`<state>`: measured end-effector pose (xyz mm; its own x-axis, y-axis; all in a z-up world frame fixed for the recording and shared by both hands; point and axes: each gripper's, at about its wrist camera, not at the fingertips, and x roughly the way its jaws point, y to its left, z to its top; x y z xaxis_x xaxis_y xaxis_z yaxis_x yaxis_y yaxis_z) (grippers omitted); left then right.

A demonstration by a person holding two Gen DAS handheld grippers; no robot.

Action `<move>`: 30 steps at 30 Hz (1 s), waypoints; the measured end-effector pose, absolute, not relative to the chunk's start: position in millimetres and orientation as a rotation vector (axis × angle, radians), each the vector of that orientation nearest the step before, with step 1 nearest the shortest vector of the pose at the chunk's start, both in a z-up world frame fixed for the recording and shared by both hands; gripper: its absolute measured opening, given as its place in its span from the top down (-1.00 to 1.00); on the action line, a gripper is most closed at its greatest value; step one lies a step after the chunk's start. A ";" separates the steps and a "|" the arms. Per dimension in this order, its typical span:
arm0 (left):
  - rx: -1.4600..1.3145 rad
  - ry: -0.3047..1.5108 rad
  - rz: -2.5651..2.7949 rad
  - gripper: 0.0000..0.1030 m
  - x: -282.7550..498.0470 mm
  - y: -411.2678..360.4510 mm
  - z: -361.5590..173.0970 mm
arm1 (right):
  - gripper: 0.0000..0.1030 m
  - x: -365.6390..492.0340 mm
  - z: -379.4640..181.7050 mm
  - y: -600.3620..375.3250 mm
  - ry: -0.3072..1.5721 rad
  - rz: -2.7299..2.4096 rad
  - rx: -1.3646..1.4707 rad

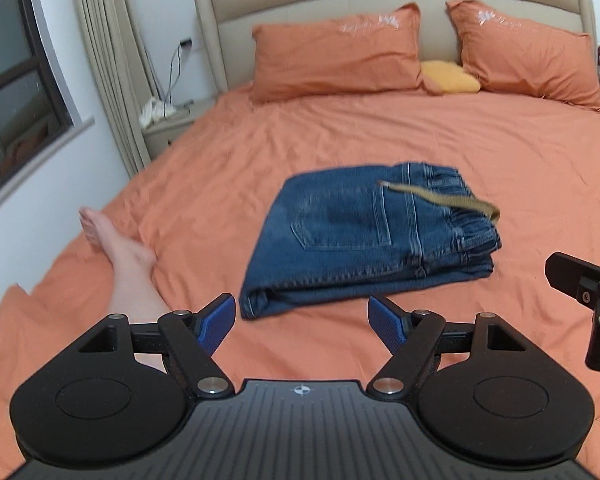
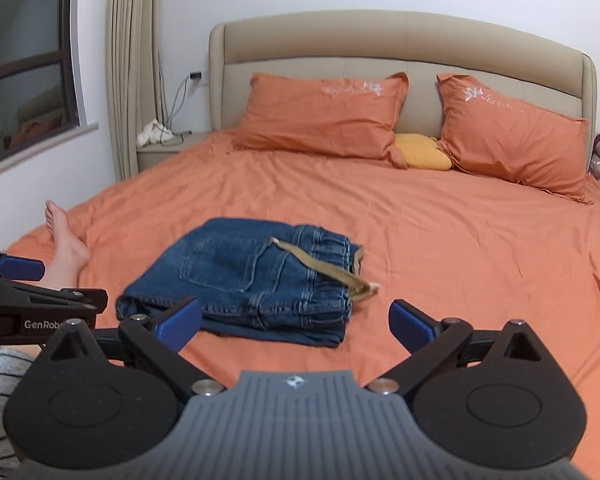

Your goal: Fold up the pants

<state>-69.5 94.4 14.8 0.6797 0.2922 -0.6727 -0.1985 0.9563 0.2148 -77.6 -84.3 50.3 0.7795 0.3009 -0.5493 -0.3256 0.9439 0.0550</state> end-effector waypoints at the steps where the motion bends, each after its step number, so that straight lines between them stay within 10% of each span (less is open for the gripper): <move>1: 0.121 0.786 0.272 -0.72 -68.0 94.4 11.8 | -0.86 -74.4 48.2 -82.2 0.590 0.330 -0.050; 30: 0.121 0.806 0.249 -0.72 -57.8 84.2 7.9 | -0.87 -67.5 46.4 -89.7 0.582 0.294 -0.008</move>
<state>-57.8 84.2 7.9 0.6652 0.2663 -0.6976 -0.1742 0.9638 0.2018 -67.5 -89.7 46.4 0.7948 0.2715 -0.5428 -0.2758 0.9582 0.0754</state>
